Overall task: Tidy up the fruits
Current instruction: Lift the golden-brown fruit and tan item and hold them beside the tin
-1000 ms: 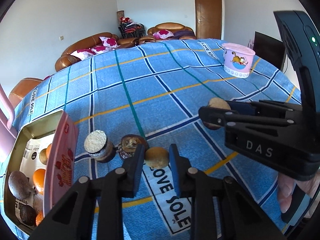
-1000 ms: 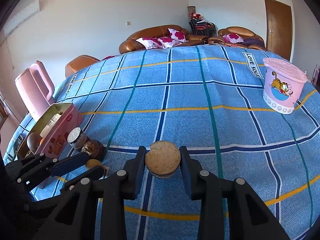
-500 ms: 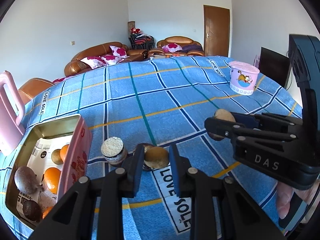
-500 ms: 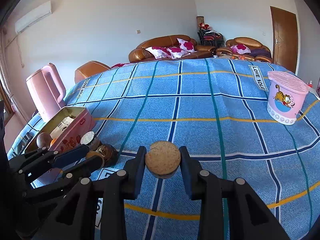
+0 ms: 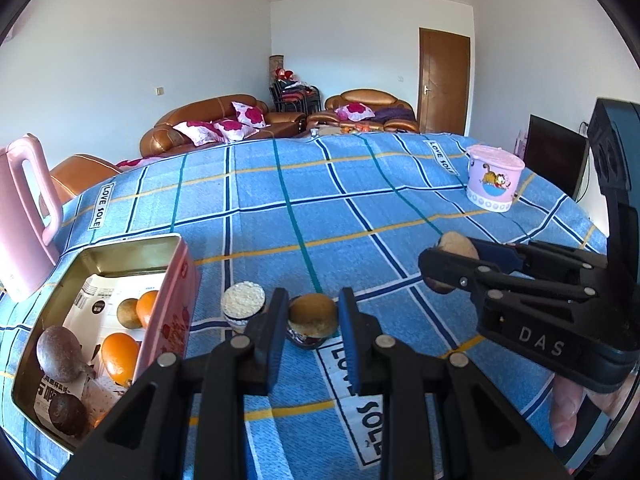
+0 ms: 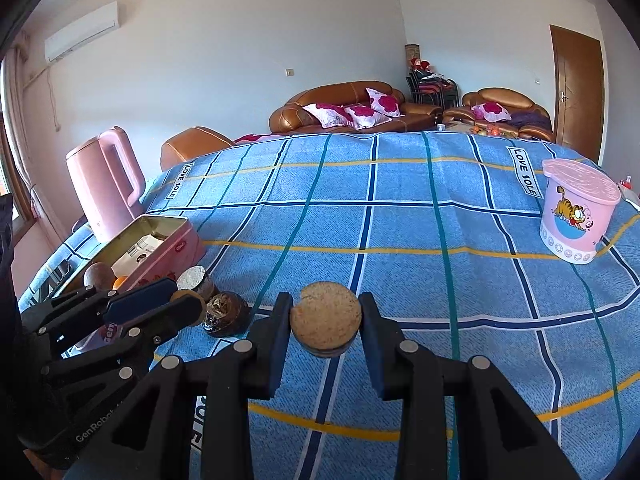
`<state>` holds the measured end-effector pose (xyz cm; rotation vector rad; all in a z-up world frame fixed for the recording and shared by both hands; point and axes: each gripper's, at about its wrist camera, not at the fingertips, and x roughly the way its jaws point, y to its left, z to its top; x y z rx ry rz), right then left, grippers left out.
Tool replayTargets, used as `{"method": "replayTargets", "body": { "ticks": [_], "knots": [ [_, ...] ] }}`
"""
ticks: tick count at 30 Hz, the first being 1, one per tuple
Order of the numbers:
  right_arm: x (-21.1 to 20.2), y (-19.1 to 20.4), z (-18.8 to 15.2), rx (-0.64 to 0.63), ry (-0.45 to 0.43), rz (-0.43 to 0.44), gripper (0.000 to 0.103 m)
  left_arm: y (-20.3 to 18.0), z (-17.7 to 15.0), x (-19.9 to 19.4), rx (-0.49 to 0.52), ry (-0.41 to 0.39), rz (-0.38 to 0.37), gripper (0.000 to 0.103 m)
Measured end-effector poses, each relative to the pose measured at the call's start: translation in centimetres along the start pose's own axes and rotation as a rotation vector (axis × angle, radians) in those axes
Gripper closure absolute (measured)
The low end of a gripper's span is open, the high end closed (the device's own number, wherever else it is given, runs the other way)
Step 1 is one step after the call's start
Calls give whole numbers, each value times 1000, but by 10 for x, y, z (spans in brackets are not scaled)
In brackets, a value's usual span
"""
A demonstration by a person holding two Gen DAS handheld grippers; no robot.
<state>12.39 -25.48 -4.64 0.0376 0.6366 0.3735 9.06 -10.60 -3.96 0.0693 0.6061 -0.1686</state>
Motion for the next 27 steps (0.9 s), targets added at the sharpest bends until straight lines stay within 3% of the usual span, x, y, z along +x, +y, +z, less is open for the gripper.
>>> {"method": "replayTargets", "body": {
  "ticks": [27],
  "knots": [
    [-15, 5, -2, -34, -80, 17, 68, 7, -2, -17, -40, -82, 27, 76]
  ]
}}
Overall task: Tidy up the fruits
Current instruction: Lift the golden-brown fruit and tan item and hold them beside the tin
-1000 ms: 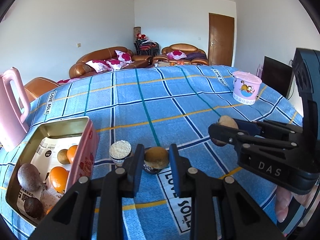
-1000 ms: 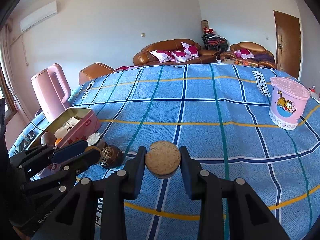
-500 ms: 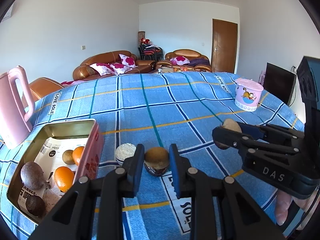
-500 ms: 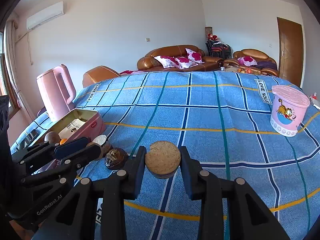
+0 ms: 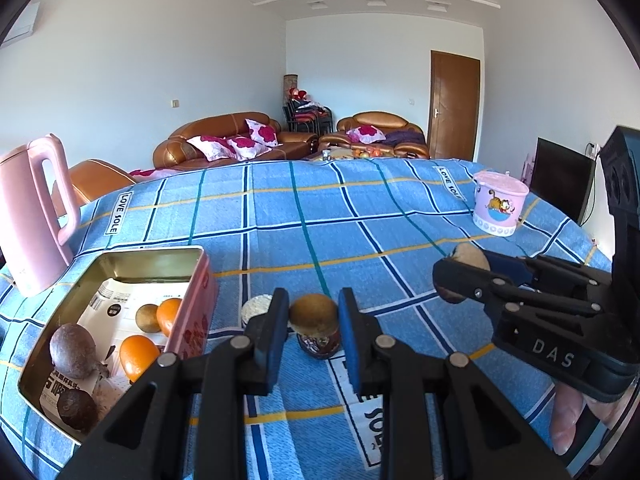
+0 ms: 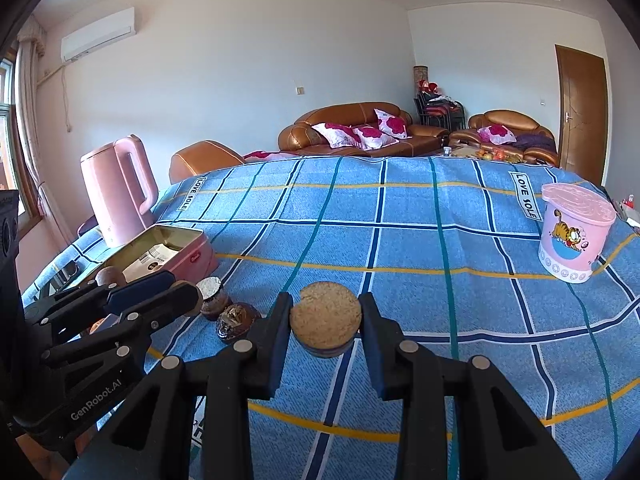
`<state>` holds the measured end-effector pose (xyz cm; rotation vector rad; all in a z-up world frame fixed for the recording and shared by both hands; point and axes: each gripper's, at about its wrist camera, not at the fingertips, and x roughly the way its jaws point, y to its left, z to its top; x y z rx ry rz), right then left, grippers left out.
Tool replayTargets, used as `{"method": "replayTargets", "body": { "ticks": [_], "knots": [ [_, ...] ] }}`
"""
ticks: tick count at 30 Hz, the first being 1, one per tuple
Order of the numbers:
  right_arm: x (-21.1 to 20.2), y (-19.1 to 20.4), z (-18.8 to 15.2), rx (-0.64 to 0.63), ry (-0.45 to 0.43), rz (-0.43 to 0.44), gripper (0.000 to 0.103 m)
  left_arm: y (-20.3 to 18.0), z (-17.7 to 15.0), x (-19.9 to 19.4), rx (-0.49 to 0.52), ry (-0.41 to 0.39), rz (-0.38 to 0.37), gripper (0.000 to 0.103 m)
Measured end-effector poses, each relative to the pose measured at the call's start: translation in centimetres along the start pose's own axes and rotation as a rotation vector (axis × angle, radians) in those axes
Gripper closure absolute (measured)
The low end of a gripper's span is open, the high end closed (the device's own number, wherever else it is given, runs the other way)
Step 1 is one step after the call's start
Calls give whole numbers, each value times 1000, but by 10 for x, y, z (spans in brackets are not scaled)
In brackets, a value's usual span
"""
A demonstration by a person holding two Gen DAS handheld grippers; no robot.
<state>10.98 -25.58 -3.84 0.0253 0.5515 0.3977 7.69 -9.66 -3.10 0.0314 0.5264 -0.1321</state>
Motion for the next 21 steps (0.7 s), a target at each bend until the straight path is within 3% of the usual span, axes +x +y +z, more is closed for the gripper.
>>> {"method": "replayTargets", "body": {
  "ticks": [21],
  "knots": [
    [-13, 6, -1, -31, -69, -5, 68, 3, -1, -11, -15, -62, 12, 76]
  ]
}}
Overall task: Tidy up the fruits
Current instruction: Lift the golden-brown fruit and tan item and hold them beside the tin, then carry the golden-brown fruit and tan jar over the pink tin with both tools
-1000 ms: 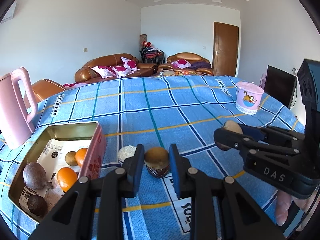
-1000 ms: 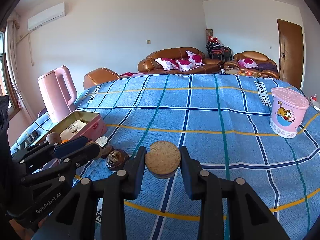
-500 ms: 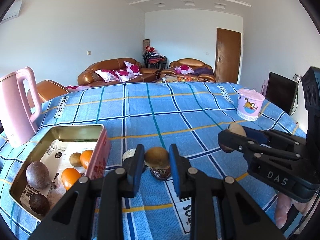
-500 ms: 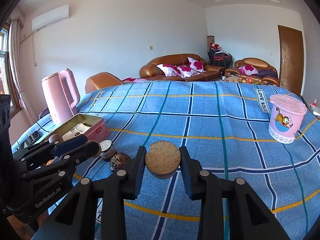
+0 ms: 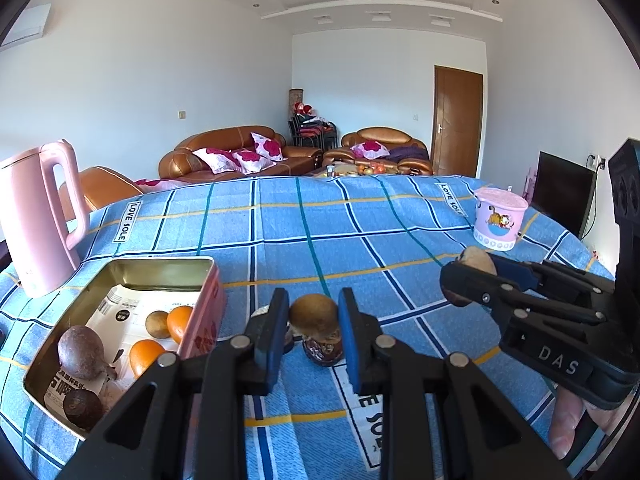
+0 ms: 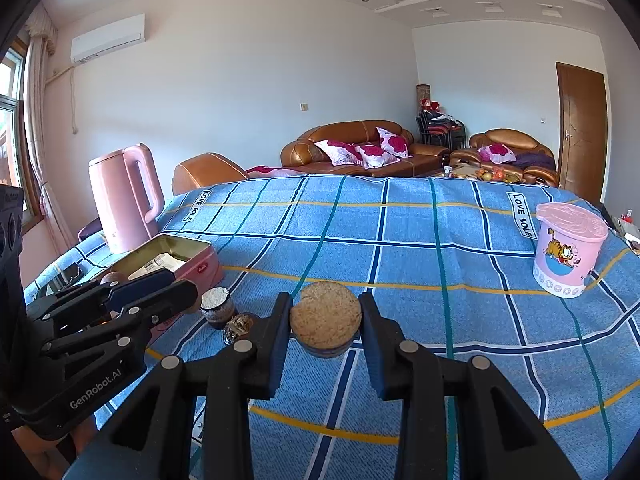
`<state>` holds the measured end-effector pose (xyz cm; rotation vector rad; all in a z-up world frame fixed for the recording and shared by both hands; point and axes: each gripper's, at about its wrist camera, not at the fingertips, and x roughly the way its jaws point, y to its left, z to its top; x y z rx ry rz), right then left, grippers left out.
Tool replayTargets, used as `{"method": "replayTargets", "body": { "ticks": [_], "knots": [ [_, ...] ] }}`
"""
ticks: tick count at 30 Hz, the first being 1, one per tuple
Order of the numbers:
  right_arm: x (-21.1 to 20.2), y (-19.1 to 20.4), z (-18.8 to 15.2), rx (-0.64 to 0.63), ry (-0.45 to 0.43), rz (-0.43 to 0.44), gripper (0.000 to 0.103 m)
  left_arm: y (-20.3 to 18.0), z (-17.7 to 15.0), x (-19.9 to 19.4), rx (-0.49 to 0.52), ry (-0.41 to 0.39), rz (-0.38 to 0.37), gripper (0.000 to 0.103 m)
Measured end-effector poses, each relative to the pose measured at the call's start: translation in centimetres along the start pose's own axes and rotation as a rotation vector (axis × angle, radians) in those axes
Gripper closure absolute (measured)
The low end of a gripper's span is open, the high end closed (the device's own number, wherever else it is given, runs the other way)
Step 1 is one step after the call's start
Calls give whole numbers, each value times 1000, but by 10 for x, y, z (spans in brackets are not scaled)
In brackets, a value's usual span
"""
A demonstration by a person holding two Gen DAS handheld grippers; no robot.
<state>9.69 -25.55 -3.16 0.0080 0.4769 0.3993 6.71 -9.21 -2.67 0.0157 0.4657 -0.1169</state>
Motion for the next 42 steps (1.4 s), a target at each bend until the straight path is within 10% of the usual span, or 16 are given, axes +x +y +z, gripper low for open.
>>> {"method": "replayTargets", "body": {
  "ticks": [42],
  "knots": [
    [1, 48, 0, -96, -45, 30, 68, 29, -4, -31, -9, -84, 53, 76]
  ]
}}
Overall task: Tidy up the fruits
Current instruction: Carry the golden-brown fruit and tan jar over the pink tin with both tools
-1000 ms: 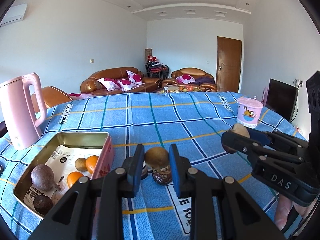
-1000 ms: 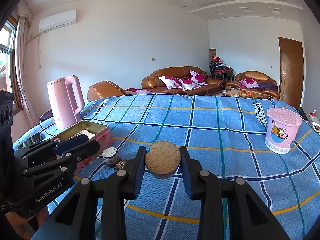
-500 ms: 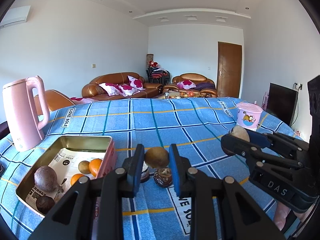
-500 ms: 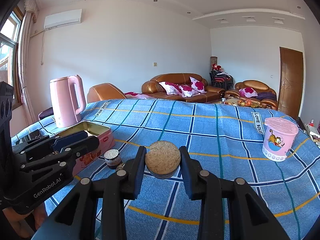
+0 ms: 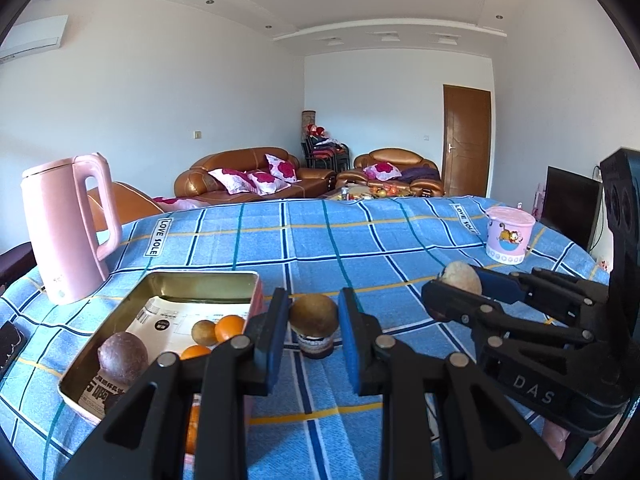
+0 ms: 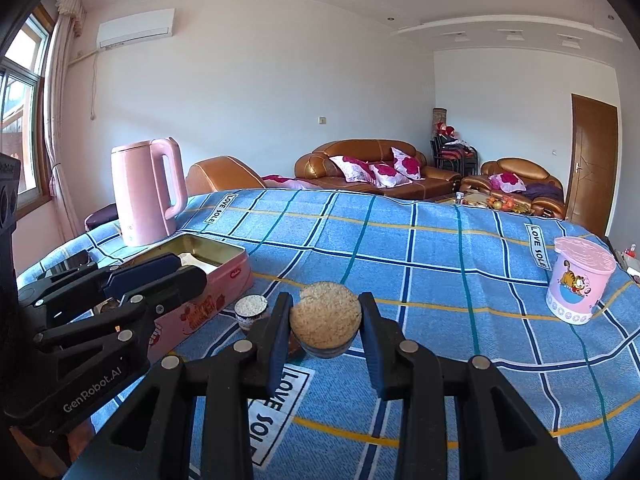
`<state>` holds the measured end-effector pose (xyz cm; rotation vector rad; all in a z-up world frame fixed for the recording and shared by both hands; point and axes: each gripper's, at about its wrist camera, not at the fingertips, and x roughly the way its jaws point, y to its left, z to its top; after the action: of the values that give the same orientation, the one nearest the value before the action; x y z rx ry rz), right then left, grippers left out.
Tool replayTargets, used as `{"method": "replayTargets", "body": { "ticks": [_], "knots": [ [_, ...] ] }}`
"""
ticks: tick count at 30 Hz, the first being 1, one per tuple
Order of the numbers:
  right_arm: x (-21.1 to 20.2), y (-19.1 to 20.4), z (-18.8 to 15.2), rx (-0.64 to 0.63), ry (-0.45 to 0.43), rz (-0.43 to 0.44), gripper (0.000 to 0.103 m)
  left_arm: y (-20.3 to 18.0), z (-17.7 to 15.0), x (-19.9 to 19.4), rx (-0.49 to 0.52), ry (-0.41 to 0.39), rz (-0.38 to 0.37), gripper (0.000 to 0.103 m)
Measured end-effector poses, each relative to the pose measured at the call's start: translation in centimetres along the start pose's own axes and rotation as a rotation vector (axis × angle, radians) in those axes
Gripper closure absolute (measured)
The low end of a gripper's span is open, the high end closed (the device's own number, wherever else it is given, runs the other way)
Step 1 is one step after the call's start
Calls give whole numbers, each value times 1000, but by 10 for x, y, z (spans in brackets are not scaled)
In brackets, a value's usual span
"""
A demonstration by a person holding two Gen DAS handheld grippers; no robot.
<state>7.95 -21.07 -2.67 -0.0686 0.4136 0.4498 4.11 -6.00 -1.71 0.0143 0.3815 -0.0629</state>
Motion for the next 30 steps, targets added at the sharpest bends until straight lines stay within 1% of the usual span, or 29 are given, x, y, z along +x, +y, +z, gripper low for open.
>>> {"method": "replayTargets", "body": {
  "ticks": [12, 20, 25, 30],
  "knots": [
    [19, 43, 12, -29, 12, 98, 68, 54, 4, -8, -41, 7, 98, 76],
    [29, 73, 23, -54, 10, 161, 68, 91, 1, -8, -94, 30, 156, 76],
    [36, 90, 27, -76, 16, 191, 68, 108, -4, -7, -117, 48, 172, 76],
    [45, 106, 27, -96, 31, 216, 68, 117, -9, -5, -124, 66, 181, 76]
  ]
}}
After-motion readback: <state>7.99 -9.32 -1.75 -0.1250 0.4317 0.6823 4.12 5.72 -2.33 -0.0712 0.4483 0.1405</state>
